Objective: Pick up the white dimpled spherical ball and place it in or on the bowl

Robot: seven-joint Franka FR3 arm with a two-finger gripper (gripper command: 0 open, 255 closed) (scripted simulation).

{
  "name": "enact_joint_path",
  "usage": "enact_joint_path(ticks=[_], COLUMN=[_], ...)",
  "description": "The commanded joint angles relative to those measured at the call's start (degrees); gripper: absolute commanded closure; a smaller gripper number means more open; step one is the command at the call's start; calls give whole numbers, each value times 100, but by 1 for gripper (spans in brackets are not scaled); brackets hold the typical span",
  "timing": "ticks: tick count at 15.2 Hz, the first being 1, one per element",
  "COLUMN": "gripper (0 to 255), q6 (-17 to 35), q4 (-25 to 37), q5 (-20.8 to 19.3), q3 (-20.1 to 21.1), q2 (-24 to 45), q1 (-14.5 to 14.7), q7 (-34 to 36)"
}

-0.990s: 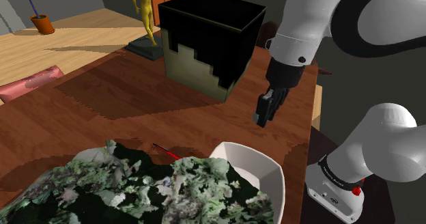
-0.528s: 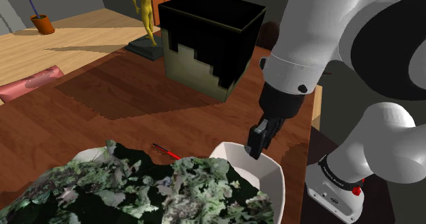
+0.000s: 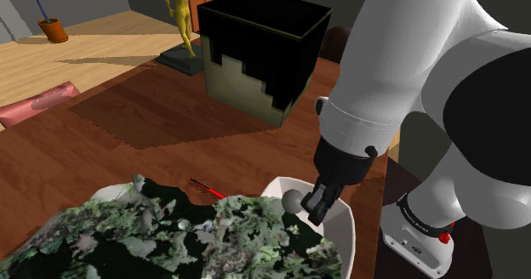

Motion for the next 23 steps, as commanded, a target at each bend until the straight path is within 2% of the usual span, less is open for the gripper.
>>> enact_joint_path(ticks=[1, 2, 3, 8, 16, 23], gripper=[255, 255, 0, 0, 0, 0], q6=[164, 85, 85, -225, 365, 365], q4=[-122, -63, -63, 537, 170, 170], q5=[48, 25, 25, 226, 429, 429], q3=[59, 33, 33, -674, -408, -408], q2=[39, 21, 22, 528, 697, 697], q1=[10, 6, 6, -273, -185, -185], q7=[-34, -16, -16, -488, -540, -540])
